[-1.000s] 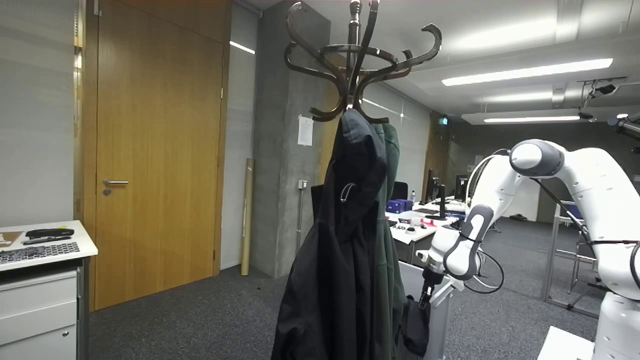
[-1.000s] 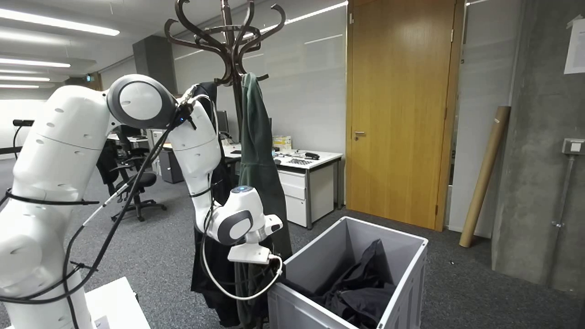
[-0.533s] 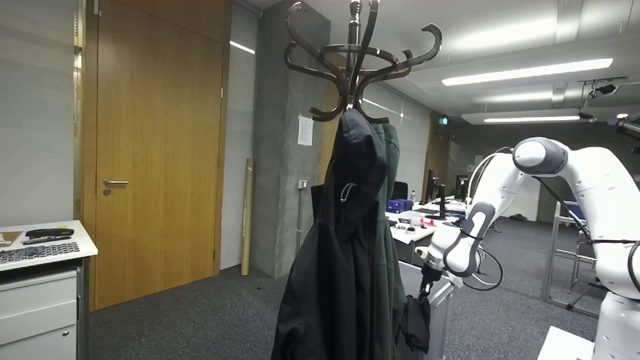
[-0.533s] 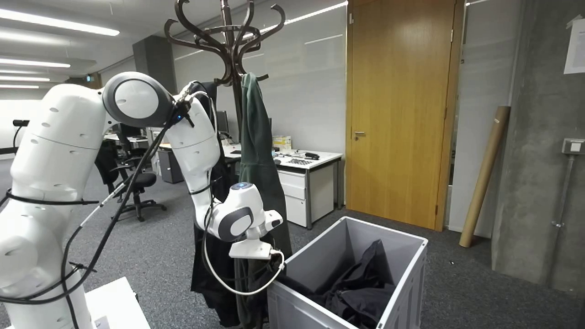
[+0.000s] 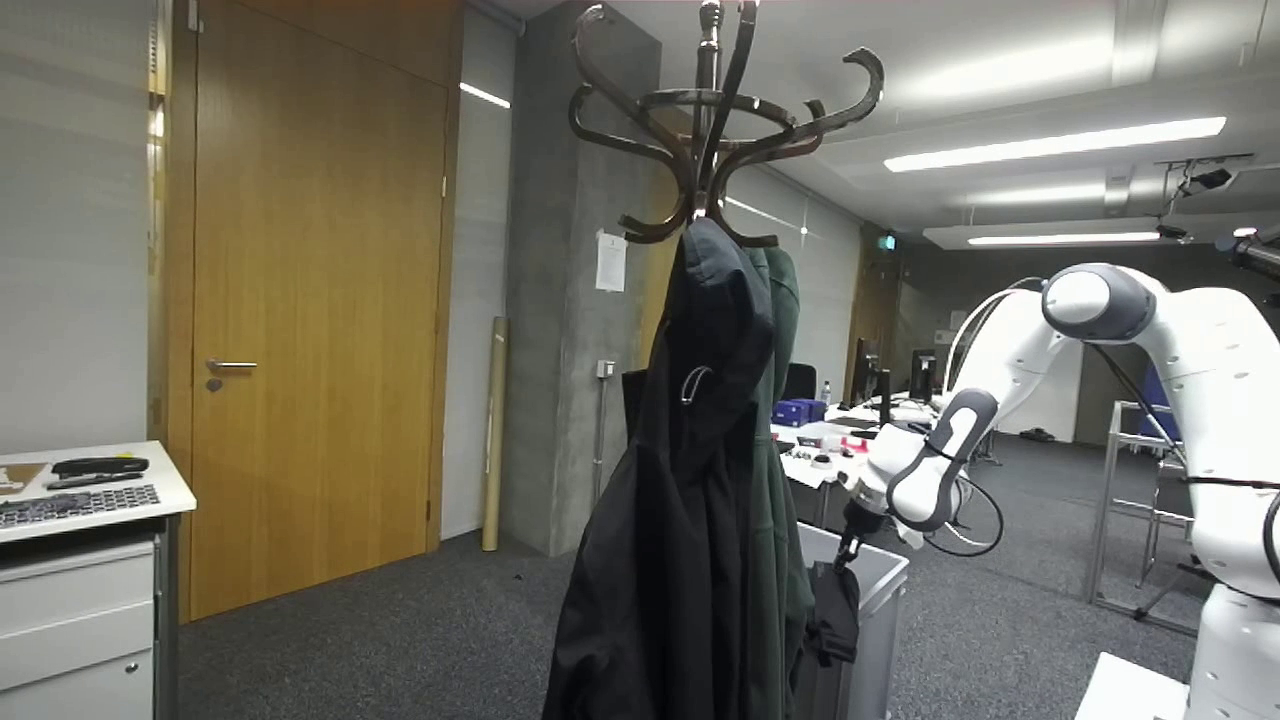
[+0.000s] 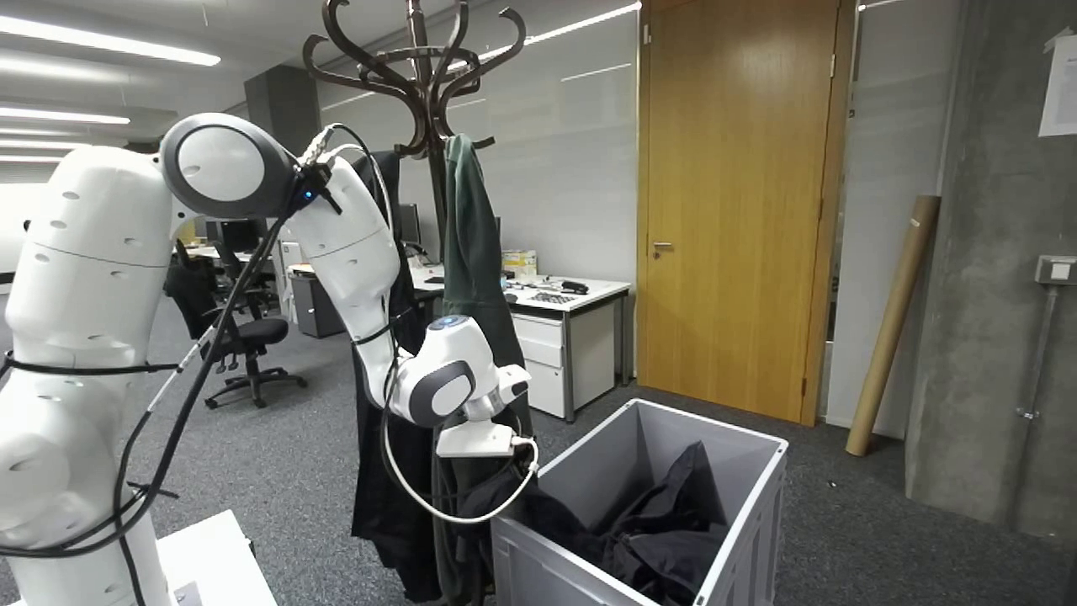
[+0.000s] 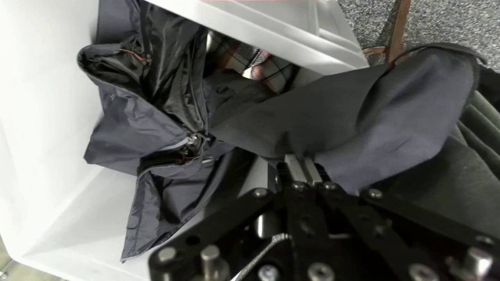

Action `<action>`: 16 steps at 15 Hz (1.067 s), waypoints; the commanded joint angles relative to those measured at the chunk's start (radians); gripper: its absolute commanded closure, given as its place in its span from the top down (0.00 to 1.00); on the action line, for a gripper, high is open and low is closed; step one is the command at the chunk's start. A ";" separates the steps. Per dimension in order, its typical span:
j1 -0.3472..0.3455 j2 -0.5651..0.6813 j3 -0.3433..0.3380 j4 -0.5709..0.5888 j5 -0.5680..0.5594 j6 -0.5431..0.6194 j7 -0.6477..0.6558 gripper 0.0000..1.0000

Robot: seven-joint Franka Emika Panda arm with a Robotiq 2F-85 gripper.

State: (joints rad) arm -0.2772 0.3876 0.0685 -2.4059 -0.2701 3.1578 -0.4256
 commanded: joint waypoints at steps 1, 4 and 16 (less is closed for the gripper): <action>0.032 -0.099 -0.089 -0.008 -0.034 0.012 -0.003 0.00; 0.051 -0.117 -0.158 0.033 -0.042 0.017 0.006 0.00; 0.343 0.051 -0.483 0.241 -0.014 0.025 0.203 0.51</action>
State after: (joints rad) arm 0.0126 0.4118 -0.3612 -2.1957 -0.2838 3.1616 -0.2588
